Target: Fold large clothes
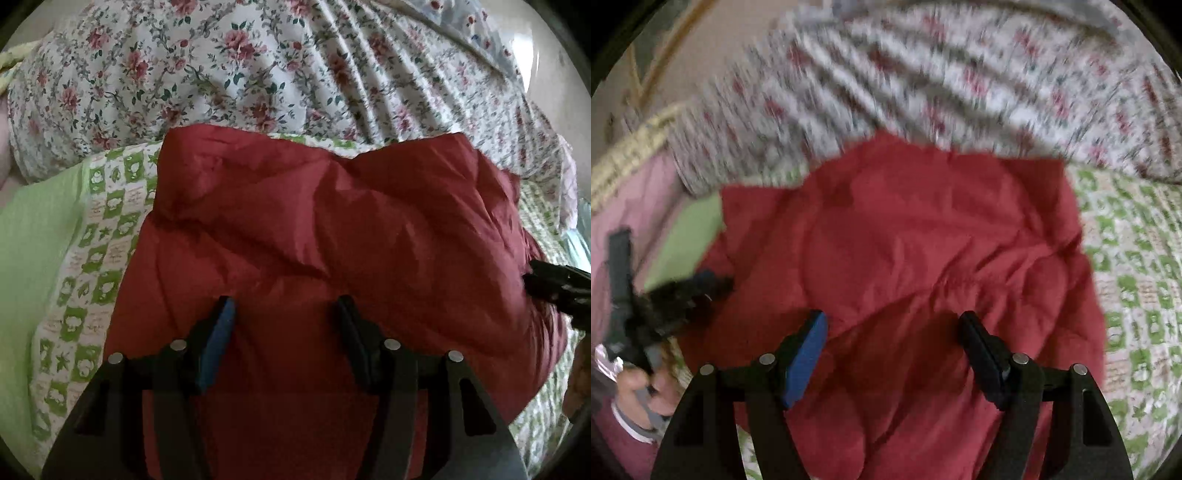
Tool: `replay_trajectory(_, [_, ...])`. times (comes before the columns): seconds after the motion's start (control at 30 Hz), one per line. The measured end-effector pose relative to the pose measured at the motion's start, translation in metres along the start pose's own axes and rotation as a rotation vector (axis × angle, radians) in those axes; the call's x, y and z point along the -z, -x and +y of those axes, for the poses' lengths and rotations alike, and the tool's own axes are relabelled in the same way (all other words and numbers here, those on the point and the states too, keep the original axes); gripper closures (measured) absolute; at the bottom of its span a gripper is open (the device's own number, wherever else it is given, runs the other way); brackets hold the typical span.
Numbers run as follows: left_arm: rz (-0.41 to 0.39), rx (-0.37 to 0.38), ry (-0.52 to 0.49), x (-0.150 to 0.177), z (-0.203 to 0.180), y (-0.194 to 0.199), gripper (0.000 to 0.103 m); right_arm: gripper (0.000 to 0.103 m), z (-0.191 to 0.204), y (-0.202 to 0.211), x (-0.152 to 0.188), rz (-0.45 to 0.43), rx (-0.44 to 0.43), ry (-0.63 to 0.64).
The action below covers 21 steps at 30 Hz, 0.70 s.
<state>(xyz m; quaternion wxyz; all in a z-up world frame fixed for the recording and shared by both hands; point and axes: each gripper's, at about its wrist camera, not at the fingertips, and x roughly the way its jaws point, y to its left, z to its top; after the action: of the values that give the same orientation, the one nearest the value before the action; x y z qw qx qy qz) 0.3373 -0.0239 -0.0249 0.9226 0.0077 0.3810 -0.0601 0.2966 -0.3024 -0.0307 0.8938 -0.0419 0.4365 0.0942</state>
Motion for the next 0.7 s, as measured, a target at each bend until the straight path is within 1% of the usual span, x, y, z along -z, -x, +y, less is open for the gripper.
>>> replay_trajectory(0.07, [0.010, -0.021, 0.008, -0.004, 0.006, -0.009, 0.044, 0.028, -0.009, -0.015, -0.006, 0.029, 0.039, -0.014])
replay_trajectory(0.2, [0.051, -0.024, 0.051, -0.013, 0.020, -0.030, 0.041, 0.030, -0.043, -0.031, -0.020, 0.050, 0.049, -0.129])
replay_trajectory(0.27, [0.073, -0.013, 0.075, -0.018, 0.026, -0.039, 0.040, 0.030, -0.053, -0.037, -0.024, 0.050, 0.077, -0.155])
replay_trajectory(0.3, [0.080, -0.011, 0.081, -0.020, 0.027, -0.043, 0.040, 0.030, -0.056, -0.041, -0.024, 0.054, 0.070, -0.173])
replay_trajectory(0.5, [0.107, -0.045, 0.087, -0.024, 0.026, -0.059, 0.039, 0.029, -0.061, -0.047, -0.019, 0.046, 0.066, -0.220])
replay_trajectory(0.7, [0.103, -0.035, 0.081, -0.024, 0.027, -0.057, 0.039, 0.029, -0.061, -0.045, -0.015, 0.036, 0.067, -0.223])
